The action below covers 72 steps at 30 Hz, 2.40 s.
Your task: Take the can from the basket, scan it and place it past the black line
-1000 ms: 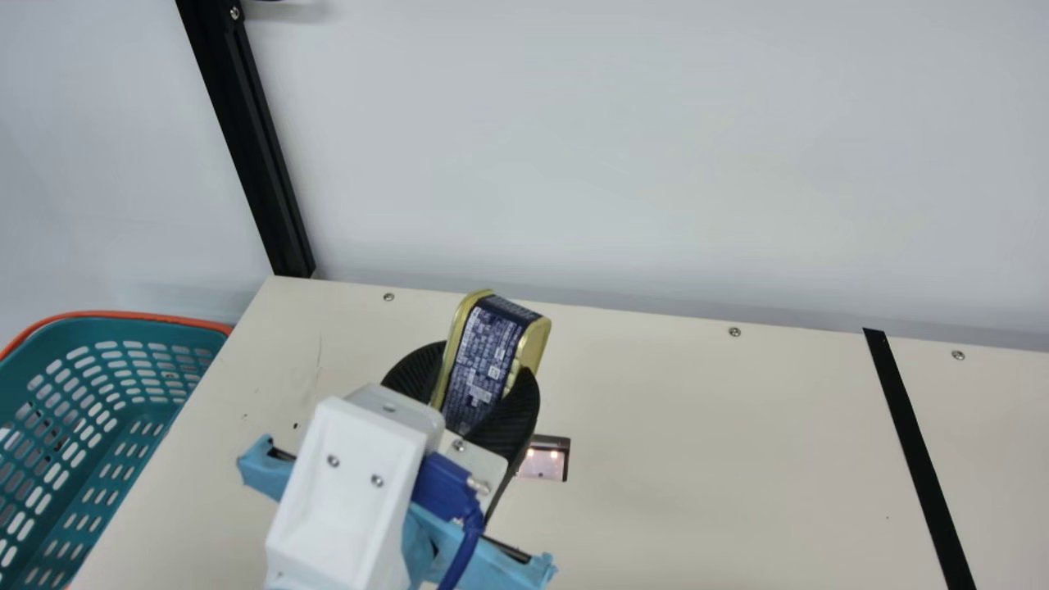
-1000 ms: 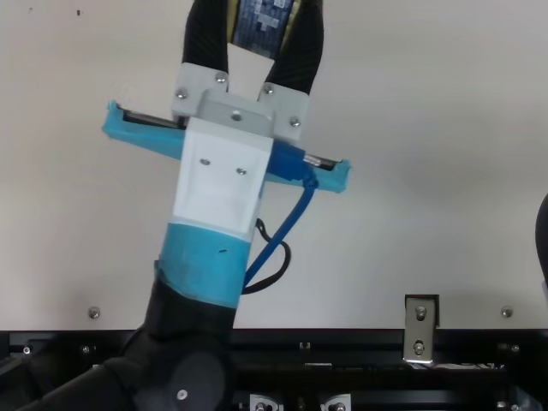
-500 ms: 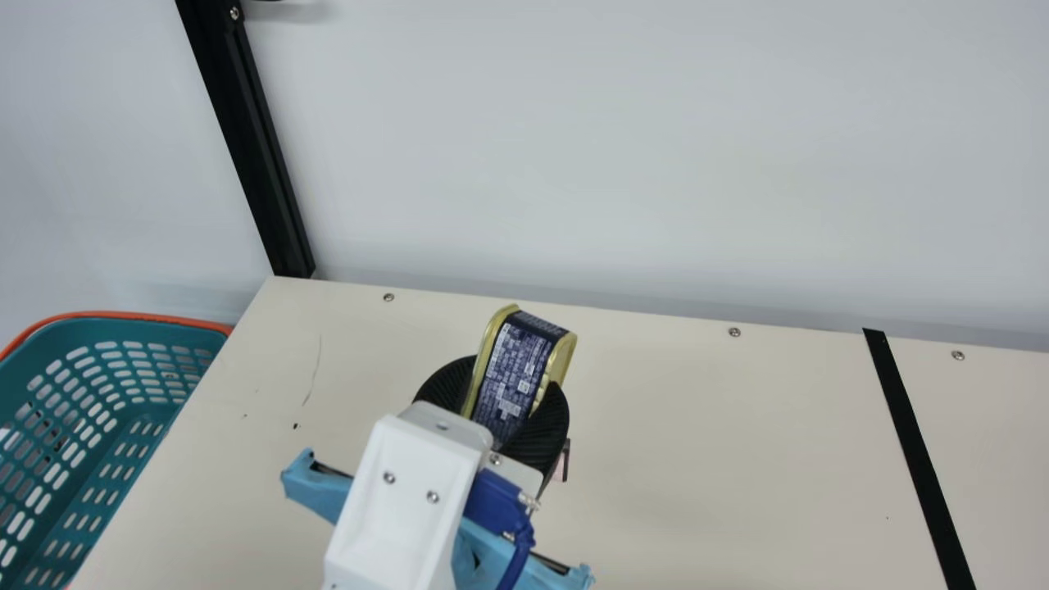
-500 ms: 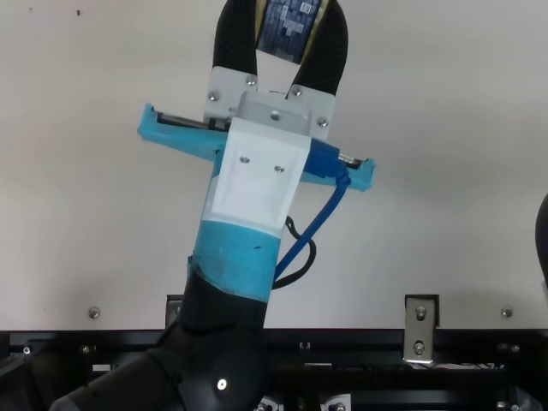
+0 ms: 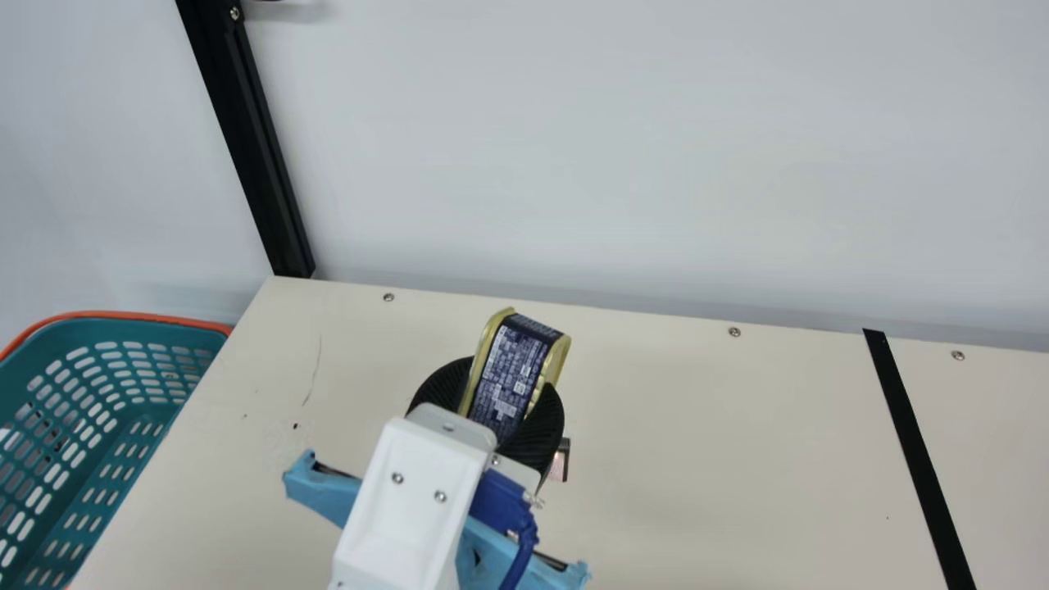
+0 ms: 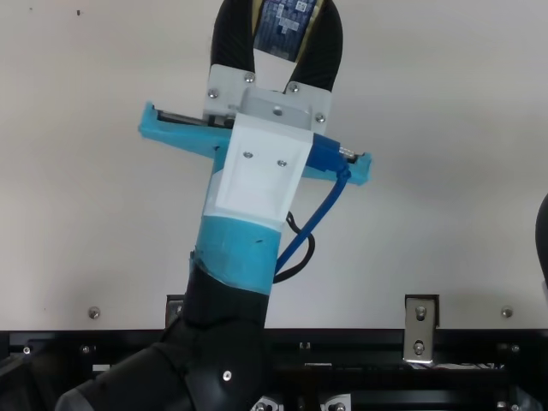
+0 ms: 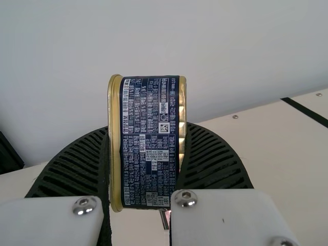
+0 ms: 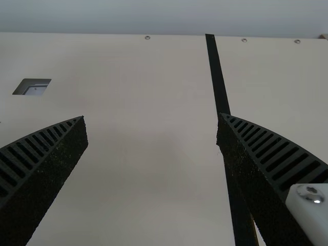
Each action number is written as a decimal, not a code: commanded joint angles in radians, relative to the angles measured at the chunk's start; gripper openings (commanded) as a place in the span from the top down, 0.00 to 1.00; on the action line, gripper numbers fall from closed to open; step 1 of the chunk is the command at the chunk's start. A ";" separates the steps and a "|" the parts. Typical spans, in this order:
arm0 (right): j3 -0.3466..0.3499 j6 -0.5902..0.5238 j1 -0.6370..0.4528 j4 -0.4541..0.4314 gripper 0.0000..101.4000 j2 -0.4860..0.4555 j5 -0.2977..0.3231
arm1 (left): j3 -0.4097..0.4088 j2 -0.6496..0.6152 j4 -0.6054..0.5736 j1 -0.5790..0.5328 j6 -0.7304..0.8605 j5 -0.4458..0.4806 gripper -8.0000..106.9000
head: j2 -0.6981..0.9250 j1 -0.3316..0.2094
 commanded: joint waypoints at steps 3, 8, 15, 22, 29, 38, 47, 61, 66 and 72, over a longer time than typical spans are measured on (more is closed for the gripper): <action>0.000 0.000 0.000 0.000 0.00 0.000 0.000 | -0.004 -0.010 0.001 0.018 0.025 -0.009 0.84 | -0.002 -0.032; 0.000 0.000 0.000 0.000 0.00 0.000 0.000 | -0.016 -0.015 0.001 0.044 0.050 -0.024 0.84 | -0.002 -0.032; 0.000 0.000 0.000 0.000 0.00 0.000 0.000 | -0.059 0.012 0.001 0.077 0.064 -0.047 0.84 | -0.002 -0.032; 0.000 0.000 0.000 0.000 0.00 0.000 0.000 | -0.134 0.078 0.001 0.110 0.073 -0.077 0.84 | -0.002 -0.032; 0.000 0.000 0.000 0.000 0.00 0.000 0.000 | -0.212 0.144 0.001 0.112 0.092 -0.071 0.84 | -0.002 -0.032; 0.000 0.000 0.000 0.000 0.00 0.000 0.000 | -0.213 0.185 0.001 0.037 0.075 0.012 0.84 | -0.002 -0.032; 0.000 0.000 0.000 0.000 0.00 0.000 0.000 | -0.113 0.186 0.001 -0.028 -0.018 0.093 0.84 | -0.002 -0.032; 0.000 0.000 0.000 0.000 0.00 0.000 0.000 | -0.128 0.203 0.001 0.055 -0.018 0.008 0.84 | -0.002 -0.032; 0.000 0.000 0.000 0.000 0.00 0.000 0.000 | -0.150 0.232 0.001 0.068 -0.018 -0.008 0.84 | -0.002 -0.032; 0.000 0.000 0.000 0.000 0.00 0.000 0.000 | -0.184 0.274 0.001 0.081 -0.018 -0.022 0.84 | -0.002 -0.032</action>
